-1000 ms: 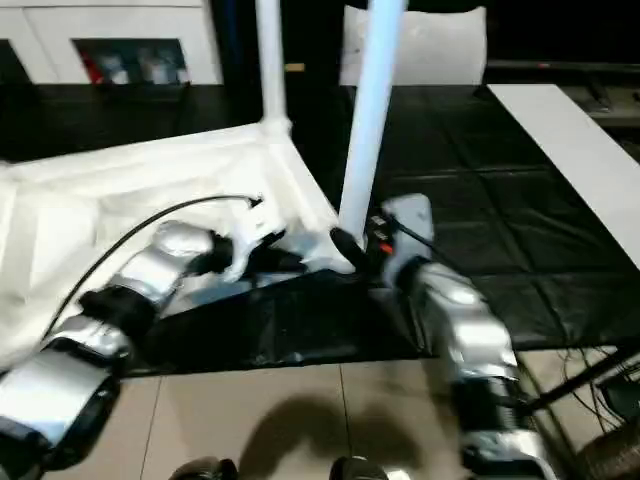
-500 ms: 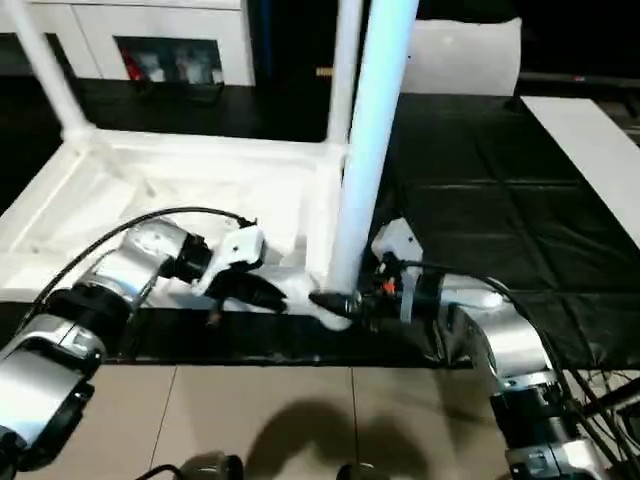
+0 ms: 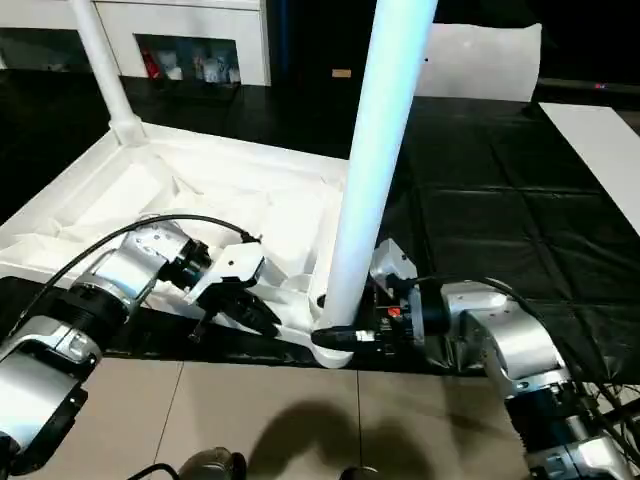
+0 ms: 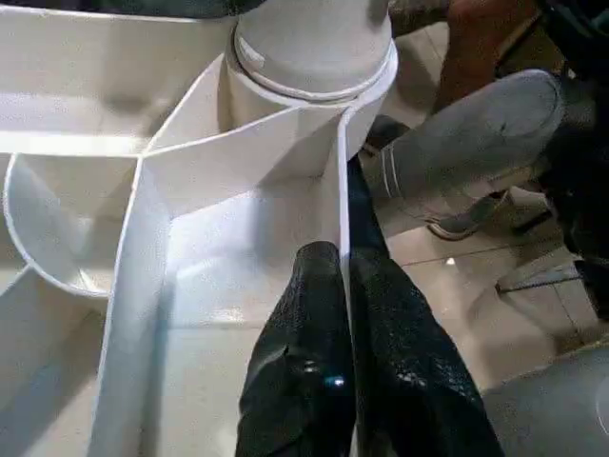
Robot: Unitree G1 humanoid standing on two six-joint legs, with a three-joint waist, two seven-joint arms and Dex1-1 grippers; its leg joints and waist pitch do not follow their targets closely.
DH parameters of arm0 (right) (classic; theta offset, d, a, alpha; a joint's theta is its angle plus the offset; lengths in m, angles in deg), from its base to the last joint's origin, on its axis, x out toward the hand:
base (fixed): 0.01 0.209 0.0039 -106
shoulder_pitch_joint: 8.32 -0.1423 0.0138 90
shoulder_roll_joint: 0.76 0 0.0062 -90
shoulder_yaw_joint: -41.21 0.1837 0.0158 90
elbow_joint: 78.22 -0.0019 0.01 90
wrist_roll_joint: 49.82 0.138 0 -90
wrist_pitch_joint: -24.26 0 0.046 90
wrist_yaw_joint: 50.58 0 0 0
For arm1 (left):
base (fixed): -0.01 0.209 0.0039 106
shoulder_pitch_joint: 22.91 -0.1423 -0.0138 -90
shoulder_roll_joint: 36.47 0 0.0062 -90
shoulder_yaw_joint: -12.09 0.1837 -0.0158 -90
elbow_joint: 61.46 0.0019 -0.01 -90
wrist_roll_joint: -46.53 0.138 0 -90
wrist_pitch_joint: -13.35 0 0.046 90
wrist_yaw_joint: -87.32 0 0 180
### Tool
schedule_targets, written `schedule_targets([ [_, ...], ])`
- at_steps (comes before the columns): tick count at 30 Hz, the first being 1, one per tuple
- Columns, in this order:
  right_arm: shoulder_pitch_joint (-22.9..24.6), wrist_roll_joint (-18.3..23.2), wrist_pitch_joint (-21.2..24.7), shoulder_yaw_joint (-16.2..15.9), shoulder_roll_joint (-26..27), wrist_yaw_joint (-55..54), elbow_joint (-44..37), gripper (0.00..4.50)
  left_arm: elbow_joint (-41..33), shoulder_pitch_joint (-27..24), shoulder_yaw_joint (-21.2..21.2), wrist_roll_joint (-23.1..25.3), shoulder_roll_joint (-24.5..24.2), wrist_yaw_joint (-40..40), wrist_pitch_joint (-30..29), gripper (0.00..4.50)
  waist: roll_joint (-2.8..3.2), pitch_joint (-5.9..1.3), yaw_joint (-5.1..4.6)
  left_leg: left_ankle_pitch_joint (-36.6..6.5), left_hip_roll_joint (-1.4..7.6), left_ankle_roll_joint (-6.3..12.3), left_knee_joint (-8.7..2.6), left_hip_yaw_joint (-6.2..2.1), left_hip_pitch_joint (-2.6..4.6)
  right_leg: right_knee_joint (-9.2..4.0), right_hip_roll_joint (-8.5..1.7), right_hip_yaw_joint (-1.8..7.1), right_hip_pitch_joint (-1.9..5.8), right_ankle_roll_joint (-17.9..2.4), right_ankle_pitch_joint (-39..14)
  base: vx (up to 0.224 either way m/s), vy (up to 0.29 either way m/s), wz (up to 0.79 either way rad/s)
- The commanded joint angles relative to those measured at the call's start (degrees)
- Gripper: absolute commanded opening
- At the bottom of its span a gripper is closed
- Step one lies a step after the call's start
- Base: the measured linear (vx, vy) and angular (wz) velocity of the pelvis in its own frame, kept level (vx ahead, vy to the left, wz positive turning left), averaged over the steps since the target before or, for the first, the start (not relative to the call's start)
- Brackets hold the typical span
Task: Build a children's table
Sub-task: Rotate leg to tighten
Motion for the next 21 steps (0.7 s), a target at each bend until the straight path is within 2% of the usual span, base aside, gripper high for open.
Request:
schedule_targets([
  [1,-0.36,0.58,0.35,-0.42,-0.91,1.51,-0.91,2.57,-2.4,0.26,0.85,-0.89,-0.31,1.34,1.15,0.0,-0.18,-4.3,-0.43,-12.53,2.79,2.75,-4.0,-0.81,1.28,-4.44,-4.5,2.82,3.19,-11.76,-14.99,0.0,0.0,0.0],
  [4,-0.38,0.65,0.25,-0.56,-0.84,1.68,-0.85,2.26,-2.68,0.16,0.84,-0.94,-0.58,1.34,1.13,0.0,-0.22,-4.34,-0.44,-12.49,2.74,2.65,-3.96,-0.8,1.25,-4.51,-4.55,2.76,3.2,-11.58,-15.58,0.0,0.0,0.0],
  [7,-0.37,0.64,0.26,-0.59,-0.8,1.7,-0.88,2.23,-2.7,0.14,0.83,-0.94,-0.63,1.34,1.15,0.0,-0.16,-4.34,-0.44,-12.63,2.77,2.49,-3.99,-0.8,1.29,-4.53,-4.47,2.76,3.14,-11.49,-15.75,0.0,0.0,0.0],
  [11,1.16,2.44,2.22,-0.14,0.97,0.08,-3.32,2.14,-2.99,-0.2,-1.56,-0.84,0.04,0.36,-1.0,0.0,-0.21,-4.34,-0.44,-12.33,2.68,2.53,-3.97,-0.78,1.22,-4.55,-4.46,2.77,3.25,-11.36,-15.5,0.0,0.0,0.0],
  [12,1.37,2.53,2.3,-0.05,1.13,-0.23,-3.52,2.13,-3.01,-0.21,-1.63,-0.91,0.14,-0.04,-1.17,0.0,-0.05,-4.29,-0.39,-12.62,2.7,2.46,-4.0,-0.79,1.28,-4.66,-4.48,2.79,3.16,-11.2,-15.99,0.0,0.0,0.0],
  [14,2.65,3.01,2.72,0.58,2.22,-2.29,-4.63,2.11,-3.12,-0.24,-2.03,-1.24,0.79,-2.63,-2.13,0.0,-0.17,-4.23,-0.46,-12.95,2.72,2.27,-4.06,-0.79,1.28,-4.68,-4.5,2.82,3.13,-11.0,-16.62,0.0,0.0,0.0],
  [15,3.77,1.12,1.66,2.2,5.45,-9.84,-4.18,2.11,-1.73,0.6,-2.7,-0.18,2.26,-8.89,-4.25,0.0,-0.13,-4.29,-0.53,-13.21,2.71,2.01,-4.1,-0.84,1.19,-4.68,-4.57,2.83,3.08,-10.73,-17.22,0.0,0.0,0.0],
  [16,4.0,0.09,1.24,2.81,6.82,-13.17,-3.71,2.11,-1.14,0.94,-2.92,0.21,2.77,-11.1,-5.18,0.0,-0.1,-4.26,-0.57,-13.55,2.75,1.57,-4.13,-0.85,1.43,-4.8,-4.52,2.84,2.82,-10.59,-17.7,0.0,0.0,0.0],
  [18,3.96,-1.07,0.76,3.27,8.05,-16.22,-2.99,2.1,-0.59,1.29,-3.18,0.51,3.27,-13.12,-6.61,0.0,-0.15,-4.11,-1.04,-15.23,2.41,0.42,-4.31,-1.11,1.34,-5.08,-4.62,2.59,2.97,-9.64,-21.57,0.0,0.0,0.0],
  [19,3.65,-2.24,0.55,3.92,9.58,-19.81,-2.02,2.09,0.17,1.73,-3.83,0.59,4.15,-15.7,-7.66,0.0,-0.08,-3.9,-1.39,-16.62,2.31,-0.27,-4.38,-1.11,1.61,-5.58,-4.5,2.62,2.65,-8.62,-24.49,0.0,0.0,0.0],
  [21,3.19,-2.78,1.14,4.93,11.34,-23.33,-1.16,2.05,0.83,2.19,-4.74,0.48,5.2,-18.13,-9.07,0.0,-0.23,-3.92,-1.99,-16.96,2.28,-0.25,-4.49,-1.24,1.5,-5.7,-4.61,2.65,2.89,-8.14,-25.36,0.0,0.0,0.0],
])
